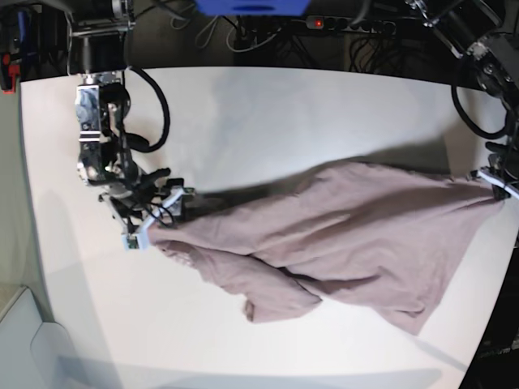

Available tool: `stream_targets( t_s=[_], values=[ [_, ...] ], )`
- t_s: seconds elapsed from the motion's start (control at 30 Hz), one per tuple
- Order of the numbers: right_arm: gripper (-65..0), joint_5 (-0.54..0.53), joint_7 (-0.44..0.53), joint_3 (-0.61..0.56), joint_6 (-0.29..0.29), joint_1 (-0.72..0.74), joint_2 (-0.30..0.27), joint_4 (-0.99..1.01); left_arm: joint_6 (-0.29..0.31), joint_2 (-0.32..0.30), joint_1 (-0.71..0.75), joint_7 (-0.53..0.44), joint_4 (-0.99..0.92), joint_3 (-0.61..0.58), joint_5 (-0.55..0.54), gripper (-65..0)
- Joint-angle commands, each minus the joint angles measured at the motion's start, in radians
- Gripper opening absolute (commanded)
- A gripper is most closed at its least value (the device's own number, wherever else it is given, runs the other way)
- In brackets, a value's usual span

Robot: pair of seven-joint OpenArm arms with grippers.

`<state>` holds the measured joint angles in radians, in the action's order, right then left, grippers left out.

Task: Layout the t-shirt on the table in an organized manner, then fold the t-shirt properly
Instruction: 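Lift and stretch the shirt between both grippers, then lower the held shirt edge onto the table with the right gripper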

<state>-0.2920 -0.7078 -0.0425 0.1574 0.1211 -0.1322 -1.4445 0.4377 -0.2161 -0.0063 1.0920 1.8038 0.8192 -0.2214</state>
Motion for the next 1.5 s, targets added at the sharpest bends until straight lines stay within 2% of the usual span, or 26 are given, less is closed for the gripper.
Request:
stream_targets(
  t_s=[0.0, 0.23, 0.3, 0.47, 0.57, 0.83, 1.0, 1.2, 1.47],
  values=[
    [-32.3, -0.006, 0.038, -0.001, -0.002, 0.021, -0.004, -0.017, -0.004, -0.019, -0.011, -0.023, 0.017, 0.005, -0.006, -64.9],
    [-65.0, -0.006, 0.061, -0.001, -0.002, 0.015, -0.004, -0.022, -0.004, -0.019, 0.013, -0.026, 0.017, 0.018, -0.006, -64.9],
    [-65.0, -0.006, 0.049, -0.001, -0.002, 0.013, -0.008, -0.045, -0.004, -0.021, 0.012, -0.026, 0.017, 0.018, -0.006, -64.9],
    [-65.0, -0.006, -0.020, 0.010, -0.002, -0.045, -0.094, -0.298, -0.004, -0.042, 0.016, -0.023, 0.054, 0.039, -0.008, -64.9],
    [-65.0, -0.006, -0.040, 0.011, -0.002, -0.056, -0.126, -0.414, -0.004, -0.046, 0.012, -0.023, 0.084, 0.045, -0.008, -64.9],
    [-65.0, -0.008, -0.043, 0.008, 0.000, -0.085, -0.218, -0.522, -0.004, -0.047, 0.016, -0.022, 0.138, 0.047, -0.008, -64.9],
    [-65.0, -0.008, -0.039, 0.013, 0.000, -0.065, -0.245, -0.531, -0.004, -0.047, 0.018, -0.022, 0.138, 0.047, -0.008, -64.9],
    [-65.0, -0.008, -0.039, -0.018, 0.000, 0.050, -0.235, -0.444, -0.004, -0.047, 0.042, -0.022, 0.139, 0.047, -0.008, -64.9],
    [-65.0, -0.006, -0.037, -0.152, 0.000, 0.279, -0.139, -0.169, -0.004, -0.041, 0.042, -0.022, 0.139, 0.048, -0.006, -64.9]
  ],
)
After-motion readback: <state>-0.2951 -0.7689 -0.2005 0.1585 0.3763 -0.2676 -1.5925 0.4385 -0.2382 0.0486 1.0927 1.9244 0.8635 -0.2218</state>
